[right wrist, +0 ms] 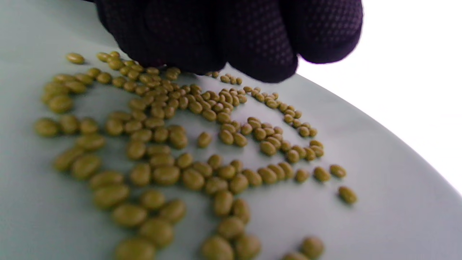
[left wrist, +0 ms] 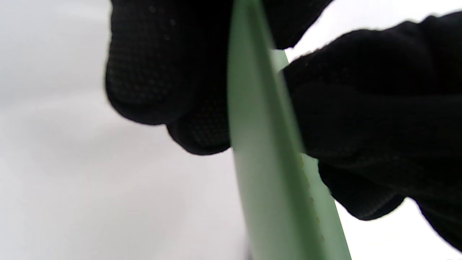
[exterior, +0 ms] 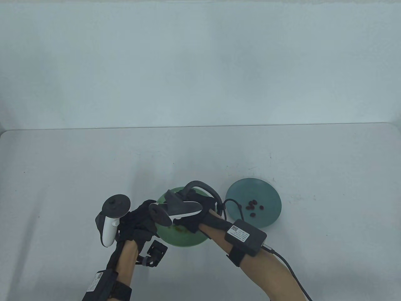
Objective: Pick cranberries with hand pinch into plate
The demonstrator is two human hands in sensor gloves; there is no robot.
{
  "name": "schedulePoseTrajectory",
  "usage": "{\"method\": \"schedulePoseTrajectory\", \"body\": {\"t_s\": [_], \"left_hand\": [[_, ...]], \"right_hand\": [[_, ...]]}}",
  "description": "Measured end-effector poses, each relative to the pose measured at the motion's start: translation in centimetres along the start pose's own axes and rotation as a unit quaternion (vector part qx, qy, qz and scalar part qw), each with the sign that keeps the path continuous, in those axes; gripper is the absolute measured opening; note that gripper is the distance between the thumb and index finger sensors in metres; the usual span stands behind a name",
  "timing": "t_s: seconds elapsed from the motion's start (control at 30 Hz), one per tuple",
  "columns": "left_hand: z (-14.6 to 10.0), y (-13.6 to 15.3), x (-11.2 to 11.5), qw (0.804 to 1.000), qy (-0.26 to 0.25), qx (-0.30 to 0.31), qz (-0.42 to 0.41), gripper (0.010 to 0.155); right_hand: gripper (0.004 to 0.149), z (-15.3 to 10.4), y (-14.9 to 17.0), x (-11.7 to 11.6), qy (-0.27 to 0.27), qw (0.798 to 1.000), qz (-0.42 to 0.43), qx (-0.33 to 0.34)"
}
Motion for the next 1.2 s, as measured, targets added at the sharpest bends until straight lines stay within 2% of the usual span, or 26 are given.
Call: {"method": "schedulePoseTrajectory", "body": {"t_s": [0.6, 0.77, 1.03, 1.2], "left_hand": [[0.0, 0.0, -0.1, 1.000, -0.003, 0.002, -0.004, 0.047], [0.0, 0.1, -0.2, 1.000, -0.004, 0.002, -0.006, 0.047], [-0.1, 0.2, -0.2, 1.000, -0.006, -0.002, -0.003, 0.047], [-0.1, 0.3, -0.3, 1.000, -0.007, -0.006, -0.002, 0.047]], "right_hand": [[0.044, -0.2, -0.4, 0.1, 0.009, 1.000, -0.004, 0.017], [0.044, -0.8, 0.2, 1.4, 0.023, 1.000, 0.002, 0.010], [0.044, -3.2, 3.2, 5.0, 0.078, 0.996, 0.026, -0.024], [0.044, -5.4, 7.1, 6.6, 0.104, 0.992, 0.031, -0.072]]}}
Point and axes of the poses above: the tracker on the back of each hand, its own y axis roughly to the little-finger side, its own z axis roughly from the wrist to the fingertips, x = y × z, the point moved 3 cm from there along z, roughly from the wrist to the fingertips, and after that the axes turned 15 degrees about z, right-handed, at the moved point
